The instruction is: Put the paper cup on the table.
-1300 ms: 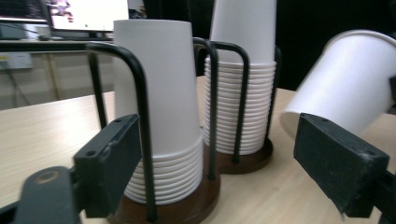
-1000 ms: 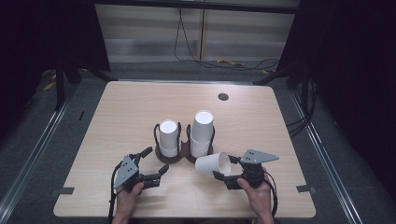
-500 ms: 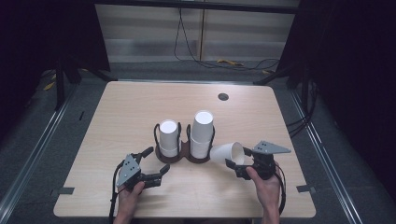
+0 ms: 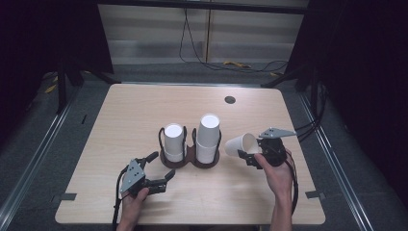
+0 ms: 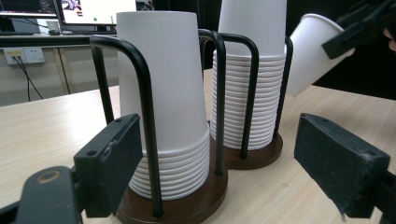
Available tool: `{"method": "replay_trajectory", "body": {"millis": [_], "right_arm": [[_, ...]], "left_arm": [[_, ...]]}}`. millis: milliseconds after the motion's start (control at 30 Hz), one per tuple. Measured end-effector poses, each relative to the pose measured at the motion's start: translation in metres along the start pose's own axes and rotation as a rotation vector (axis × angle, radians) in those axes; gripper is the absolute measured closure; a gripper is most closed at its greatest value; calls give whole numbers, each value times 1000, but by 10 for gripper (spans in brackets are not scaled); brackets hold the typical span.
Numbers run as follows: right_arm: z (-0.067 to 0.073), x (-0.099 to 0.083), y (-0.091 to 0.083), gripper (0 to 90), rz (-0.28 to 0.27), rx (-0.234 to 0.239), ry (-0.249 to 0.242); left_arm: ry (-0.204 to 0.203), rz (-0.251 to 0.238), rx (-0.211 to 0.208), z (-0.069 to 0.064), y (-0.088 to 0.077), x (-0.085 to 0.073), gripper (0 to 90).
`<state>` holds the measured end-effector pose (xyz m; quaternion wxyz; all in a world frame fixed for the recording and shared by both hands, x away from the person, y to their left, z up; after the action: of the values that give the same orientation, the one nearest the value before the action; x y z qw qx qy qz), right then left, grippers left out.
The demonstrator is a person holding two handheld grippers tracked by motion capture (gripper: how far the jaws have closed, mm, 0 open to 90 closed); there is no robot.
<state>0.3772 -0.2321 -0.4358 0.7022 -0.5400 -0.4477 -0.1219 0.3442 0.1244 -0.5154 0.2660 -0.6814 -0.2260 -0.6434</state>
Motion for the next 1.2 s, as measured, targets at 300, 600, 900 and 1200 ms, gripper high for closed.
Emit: {"method": "replay_trajectory", "body": {"millis": [300,600,900,1200], "right_arm": [[-16,22,2,221,126,-27,-50],[-23,37,3,217,230,-48,-113],[-26,44,12,215,330,-60,-155],[-32,44,25,210,396,-63,-164]], "left_arm": [[0,-7,-6,0,-1,0,153],[0,-10,-3,0,-1,0,153],[11,-8,3,0,-1,0,152],[11,-6,0,0,-1,0,151]]}}
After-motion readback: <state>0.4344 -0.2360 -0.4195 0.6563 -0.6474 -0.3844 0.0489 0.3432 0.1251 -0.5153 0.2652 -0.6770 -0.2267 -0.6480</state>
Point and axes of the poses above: each handheld gripper's, and its own axes: y roughly forward along the jaws, x roughly out of its top, z roughly to its left, the point moved 4 cm from there along y, roughly forward along the jaws, and after that the axes turned 2 degrees about -x, right-handed, at the moved point
